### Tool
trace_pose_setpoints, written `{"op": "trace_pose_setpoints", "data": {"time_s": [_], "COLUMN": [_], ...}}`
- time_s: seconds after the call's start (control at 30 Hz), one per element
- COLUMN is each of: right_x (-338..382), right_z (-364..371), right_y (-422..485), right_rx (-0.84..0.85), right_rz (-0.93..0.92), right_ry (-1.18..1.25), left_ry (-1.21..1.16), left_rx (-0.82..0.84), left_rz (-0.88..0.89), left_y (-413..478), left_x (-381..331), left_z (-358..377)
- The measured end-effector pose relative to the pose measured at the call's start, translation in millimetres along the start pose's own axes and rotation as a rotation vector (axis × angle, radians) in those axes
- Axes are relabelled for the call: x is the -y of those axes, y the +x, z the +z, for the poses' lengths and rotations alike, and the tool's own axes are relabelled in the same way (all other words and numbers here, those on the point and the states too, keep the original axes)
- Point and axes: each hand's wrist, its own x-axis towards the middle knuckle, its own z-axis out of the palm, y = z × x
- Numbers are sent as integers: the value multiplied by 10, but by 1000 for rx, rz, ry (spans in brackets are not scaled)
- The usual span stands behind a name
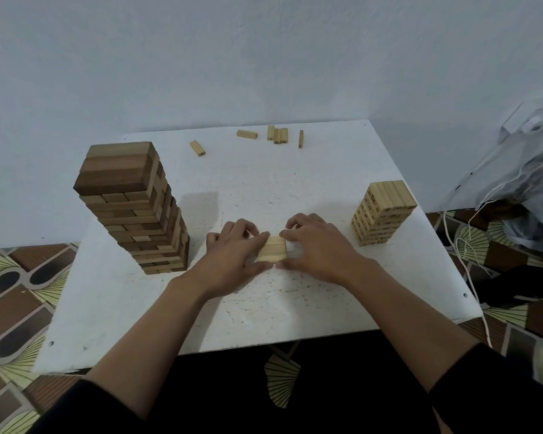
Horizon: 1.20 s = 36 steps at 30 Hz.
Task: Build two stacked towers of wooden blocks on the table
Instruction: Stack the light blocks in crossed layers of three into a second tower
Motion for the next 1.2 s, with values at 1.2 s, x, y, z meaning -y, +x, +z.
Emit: {"op": "trace_pose_setpoints", "data": {"time_s": [1.2], "right_x": [89], "right_z": [-137], "right_y": [-12], "right_rx": [29], "right_rz": [-89], "right_ry": [-134], "left_ry": [-119], "left_rx": [-43], "left_rz": [84], "left_y": [-43], "left_x": [35], "left_z": [-3]}}
